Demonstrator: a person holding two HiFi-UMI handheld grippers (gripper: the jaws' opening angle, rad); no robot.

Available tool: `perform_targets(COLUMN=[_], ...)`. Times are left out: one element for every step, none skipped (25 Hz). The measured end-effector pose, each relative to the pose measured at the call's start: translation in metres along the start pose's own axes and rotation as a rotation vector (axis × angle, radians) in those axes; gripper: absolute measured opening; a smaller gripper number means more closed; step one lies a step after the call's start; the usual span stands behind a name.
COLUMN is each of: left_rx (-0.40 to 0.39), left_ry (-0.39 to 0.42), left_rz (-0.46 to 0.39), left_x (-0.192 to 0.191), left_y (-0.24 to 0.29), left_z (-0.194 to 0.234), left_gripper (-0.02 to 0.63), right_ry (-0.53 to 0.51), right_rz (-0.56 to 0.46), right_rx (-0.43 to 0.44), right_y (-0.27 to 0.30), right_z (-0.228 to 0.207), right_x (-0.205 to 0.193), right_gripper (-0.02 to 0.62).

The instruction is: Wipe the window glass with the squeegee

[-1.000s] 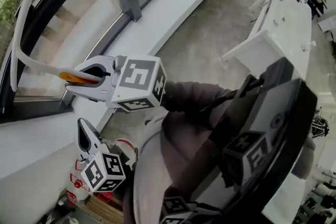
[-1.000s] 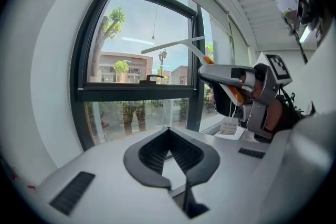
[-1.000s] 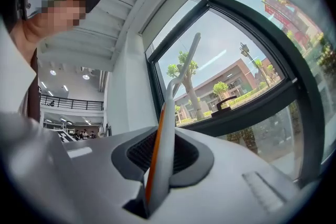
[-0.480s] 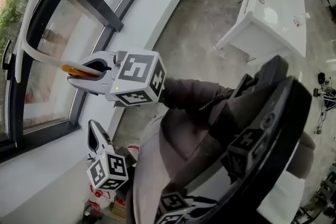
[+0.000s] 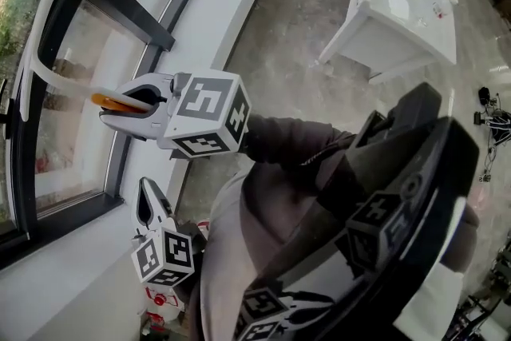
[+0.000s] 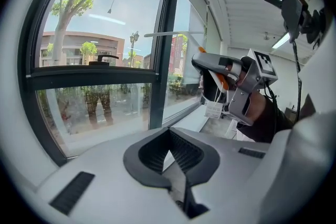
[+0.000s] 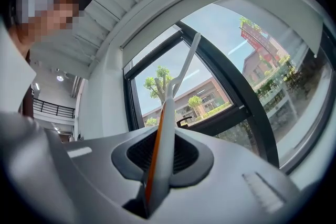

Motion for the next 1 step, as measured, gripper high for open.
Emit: perform_targets(left_rx=[-0.006], left_ry=[-0.002], left_rz=[0.006], left_x=[-0.0003], left_y=[0.0010], left_z=[-0.0002], left_gripper=[0.000], right_ry=[-0.001], right_rz=[-0.001], right_rx=[-0.004], right_y=[-0.0001], right_z=[-0.0006], right_x=[0.0008], right_gripper=[0.043])
Point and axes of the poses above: the fingertips, and each gripper's own axes: y forward along the fingers, z to its left, x out of its top, the point moved 1 cm from there along -y, backward along the fingers, and after that the axes turned 5 degrees about x, right-handed, at the moved point
